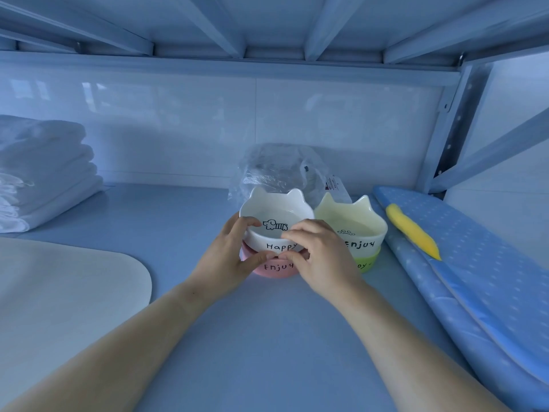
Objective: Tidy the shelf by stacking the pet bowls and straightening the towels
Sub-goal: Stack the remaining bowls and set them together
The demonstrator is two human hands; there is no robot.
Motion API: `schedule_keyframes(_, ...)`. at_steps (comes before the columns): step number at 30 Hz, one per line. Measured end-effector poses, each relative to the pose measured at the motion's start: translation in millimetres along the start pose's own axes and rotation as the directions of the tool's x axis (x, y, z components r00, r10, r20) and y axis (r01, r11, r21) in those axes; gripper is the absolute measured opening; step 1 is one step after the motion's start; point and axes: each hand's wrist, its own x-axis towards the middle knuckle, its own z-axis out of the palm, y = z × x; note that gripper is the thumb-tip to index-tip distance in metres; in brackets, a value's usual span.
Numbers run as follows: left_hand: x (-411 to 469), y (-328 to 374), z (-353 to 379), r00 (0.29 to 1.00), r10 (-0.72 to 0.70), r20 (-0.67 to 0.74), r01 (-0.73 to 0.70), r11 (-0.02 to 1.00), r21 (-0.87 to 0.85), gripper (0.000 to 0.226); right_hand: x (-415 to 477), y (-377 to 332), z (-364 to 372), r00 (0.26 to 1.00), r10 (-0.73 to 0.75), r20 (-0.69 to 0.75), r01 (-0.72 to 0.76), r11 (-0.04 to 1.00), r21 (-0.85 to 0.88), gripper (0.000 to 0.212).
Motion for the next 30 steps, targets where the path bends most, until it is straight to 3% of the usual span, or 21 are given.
schedule_keyframes(24, -3.8, -4.6, 2.9, 0.999, -0.039, 0.006, 0.038, 0.999, 0.038, 0.05, -2.2, 4.4, 3.1, 0.995, 0.044, 0.088, -0.047, 0.998, 0.033, 0.026)
schedule_keyframes(30, -3.6, -2.1, 1.8, 0.998, -0.056, 0.036, 0.057, 0.998, -0.019, 0.054, -4.2, 4.1, 3.3, 0.993, 0.058, 0.101, -0.063, 0.997, 0.044, 0.028)
